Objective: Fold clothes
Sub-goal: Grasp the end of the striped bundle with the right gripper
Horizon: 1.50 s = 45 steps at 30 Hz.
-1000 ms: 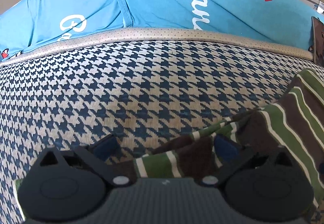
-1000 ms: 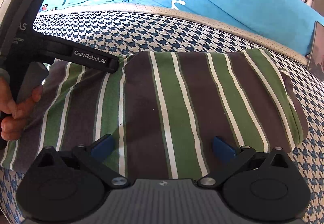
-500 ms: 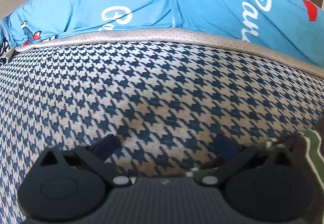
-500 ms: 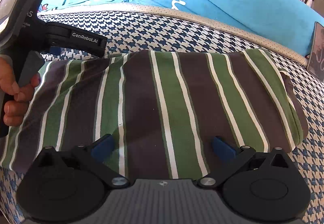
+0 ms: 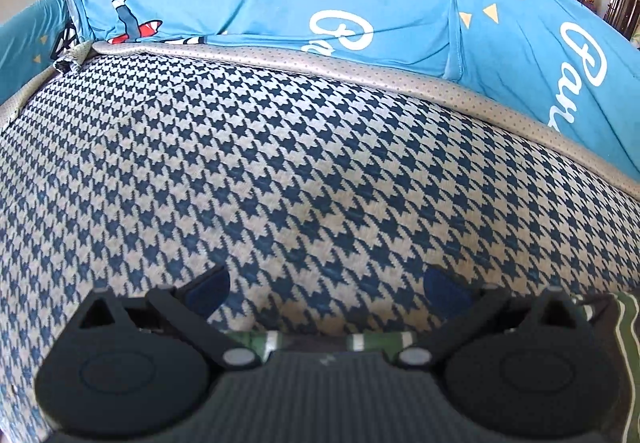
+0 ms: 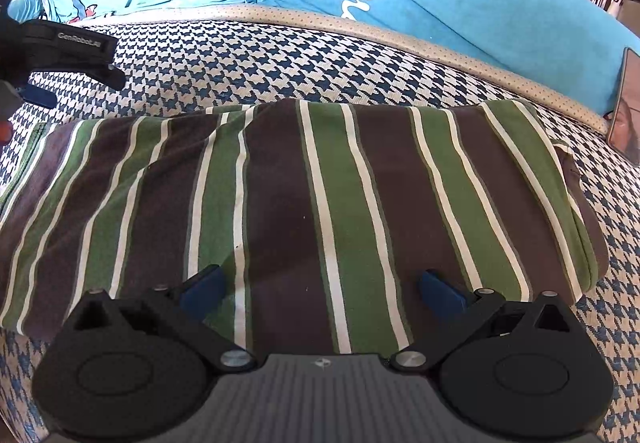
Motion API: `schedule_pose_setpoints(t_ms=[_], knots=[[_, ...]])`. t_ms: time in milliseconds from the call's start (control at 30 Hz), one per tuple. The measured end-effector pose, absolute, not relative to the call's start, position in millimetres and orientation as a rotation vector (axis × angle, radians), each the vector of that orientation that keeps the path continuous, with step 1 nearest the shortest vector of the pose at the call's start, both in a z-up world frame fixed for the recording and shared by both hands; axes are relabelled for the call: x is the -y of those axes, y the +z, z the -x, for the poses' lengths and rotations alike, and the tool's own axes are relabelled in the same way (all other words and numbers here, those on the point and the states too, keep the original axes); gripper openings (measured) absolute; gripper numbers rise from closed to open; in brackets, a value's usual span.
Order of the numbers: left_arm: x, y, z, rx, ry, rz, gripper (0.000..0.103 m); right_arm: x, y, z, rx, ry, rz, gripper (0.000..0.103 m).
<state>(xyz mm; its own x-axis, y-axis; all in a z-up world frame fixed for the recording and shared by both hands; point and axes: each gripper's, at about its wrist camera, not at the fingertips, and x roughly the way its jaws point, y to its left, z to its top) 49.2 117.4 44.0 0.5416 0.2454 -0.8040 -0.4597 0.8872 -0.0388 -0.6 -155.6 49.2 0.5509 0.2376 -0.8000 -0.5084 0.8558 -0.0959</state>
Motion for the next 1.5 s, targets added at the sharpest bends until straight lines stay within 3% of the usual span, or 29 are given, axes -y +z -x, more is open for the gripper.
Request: schedule_pose_setpoints(t_ms=[267, 700, 733, 800, 900, 1100, 1500], knots=[[-152, 78, 68, -0.920, 0.404, 0.273, 0.103, 153, 60, 10, -0.808, 0.484, 0.380, 0.103], [-165, 76, 84, -0.912, 0.399, 0.397, 0.103, 127, 78, 48, -0.659, 0.783, 0.349, 0.099], [-165, 75, 83, -0.914, 0.400, 0.407, 0.103, 125, 78, 51, -0.652, 0.802, 0.355, 0.098], [-164, 73, 83, -0.923, 0.389, 0.421, 0.103, 121, 77, 56, -0.650, 0.853, 0.361, 0.083], [-162, 75, 86, -0.917, 0.363, 0.437, 0.103, 115, 72, 65, -0.654, 0.928, 0.366, 0.071], [-169, 77, 90, -0.907, 0.376, 0.450, 0.103, 94, 60, 91, -0.651, 1.068, 0.432, 0.063], [-194, 74, 97, -0.916, 0.411, 0.479, 0.103, 54, 46, 143, -0.591, 1.256, 0.572, 0.063]])
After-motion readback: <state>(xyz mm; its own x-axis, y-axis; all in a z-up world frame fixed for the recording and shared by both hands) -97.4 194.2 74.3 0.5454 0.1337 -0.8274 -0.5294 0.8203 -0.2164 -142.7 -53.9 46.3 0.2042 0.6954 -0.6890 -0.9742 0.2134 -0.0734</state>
